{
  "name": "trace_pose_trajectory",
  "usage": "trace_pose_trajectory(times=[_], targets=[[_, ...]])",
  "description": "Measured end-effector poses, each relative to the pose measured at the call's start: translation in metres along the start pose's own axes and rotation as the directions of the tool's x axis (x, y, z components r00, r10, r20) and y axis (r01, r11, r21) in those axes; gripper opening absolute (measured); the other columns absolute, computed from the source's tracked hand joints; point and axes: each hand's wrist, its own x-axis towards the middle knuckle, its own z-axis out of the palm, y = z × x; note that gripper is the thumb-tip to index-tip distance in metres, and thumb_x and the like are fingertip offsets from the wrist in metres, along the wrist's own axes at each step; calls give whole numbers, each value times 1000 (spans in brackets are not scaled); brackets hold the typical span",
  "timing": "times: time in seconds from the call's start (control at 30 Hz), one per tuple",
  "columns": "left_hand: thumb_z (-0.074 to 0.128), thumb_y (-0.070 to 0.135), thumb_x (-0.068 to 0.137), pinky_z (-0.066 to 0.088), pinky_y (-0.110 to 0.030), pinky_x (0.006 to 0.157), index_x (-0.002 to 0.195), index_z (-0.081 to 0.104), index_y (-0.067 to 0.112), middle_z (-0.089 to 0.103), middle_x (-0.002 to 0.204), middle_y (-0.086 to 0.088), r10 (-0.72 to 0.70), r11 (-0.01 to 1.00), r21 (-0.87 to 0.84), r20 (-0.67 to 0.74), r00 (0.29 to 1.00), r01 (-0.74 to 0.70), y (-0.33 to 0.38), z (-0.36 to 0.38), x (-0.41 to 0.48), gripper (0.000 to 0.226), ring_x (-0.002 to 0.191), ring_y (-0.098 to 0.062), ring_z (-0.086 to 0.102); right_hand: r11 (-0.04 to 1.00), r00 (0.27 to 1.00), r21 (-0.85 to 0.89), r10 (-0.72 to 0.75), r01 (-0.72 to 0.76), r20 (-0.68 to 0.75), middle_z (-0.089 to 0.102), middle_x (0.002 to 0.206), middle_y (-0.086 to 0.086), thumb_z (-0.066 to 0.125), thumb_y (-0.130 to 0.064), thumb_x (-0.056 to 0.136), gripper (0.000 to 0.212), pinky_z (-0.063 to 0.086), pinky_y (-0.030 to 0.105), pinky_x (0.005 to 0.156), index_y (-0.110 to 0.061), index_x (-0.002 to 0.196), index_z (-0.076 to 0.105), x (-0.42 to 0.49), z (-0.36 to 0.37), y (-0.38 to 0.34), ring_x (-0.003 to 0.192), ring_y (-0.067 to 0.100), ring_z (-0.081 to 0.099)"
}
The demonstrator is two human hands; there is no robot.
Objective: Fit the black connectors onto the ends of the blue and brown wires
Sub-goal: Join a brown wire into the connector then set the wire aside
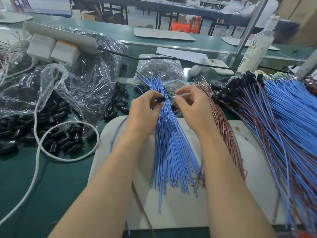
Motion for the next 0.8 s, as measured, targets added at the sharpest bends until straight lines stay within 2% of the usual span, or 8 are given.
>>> trace_pose_trajectory(times=[0.17, 0.27, 0.37, 0.47, 0.67, 0.8], targets=[[64, 0, 85, 49, -12, 82, 98, 67, 11, 64, 82, 15, 20, 997, -76, -30, 999, -22, 2, 0, -1, 18, 82, -3, 64, 999, 999, 31, -18, 17, 47, 68, 84, 9, 60, -9, 90, 5, 52, 45, 83, -13, 93, 59, -2, 4, -4, 82, 24, 65], [62, -3, 84, 49, -11, 81, 98, 67, 10, 66, 83, 11, 12, 995, -98, -35, 999, -15, 3, -1, -1, 20, 82, -3, 65, 997, 998, 47, -55, 53, 38, 66, 85, 1, 64, -3, 87, 10, 54, 34, 84, -11, 93, 62, -2, 4, -6, 81, 14, 64], [61, -2, 85, 47, -7, 78, 100, 67, 11, 66, 83, 11, 13, 996, -83, -18, 1000, -14, 4, -2, -1, 21, 81, 2, 63, 995, 996, 62, -85, 83, 29, 68, 85, -1, 64, -2, 86, 11, 53, 22, 82, -9, 94, 66, -3, 3, -8, 80, 8, 65], [58, -1, 87, 46, -6, 77, 100, 68, 12, 65, 81, 14, 1, 996, -92, -4, 1000, -1, 5, -2, -2, 21, 79, 7, 61, 992, 992, 45, -122, 121, 25, 69, 87, -3, 63, -3, 87, 12, 51, 16, 81, -9, 96, 69, -4, 3, -11, 82, 4, 66], [56, -2, 89, 42, -1, 76, 104, 70, 11, 64, 82, 13, 23, 996, -87, 14, 1000, -22, 8, -1, -3, 24, 73, 16, 58, 977, 981, -84, -195, 194, -7, 69, 84, -5, 63, -4, 87, 14, 53, 17, 76, -10, 95, 73, -6, 5, -12, 78, 4, 65], [56, -1, 88, 43, -4, 78, 103, 70, 11, 64, 83, 11, 48, 998, -45, 23, 999, -47, 8, 0, -3, 23, 77, 1, 60, 965, 973, -143, -228, 220, -37, 71, 89, 3, 64, -5, 87, 14, 53, 21, 78, -7, 98, 73, -5, 5, -13, 81, 11, 65]])
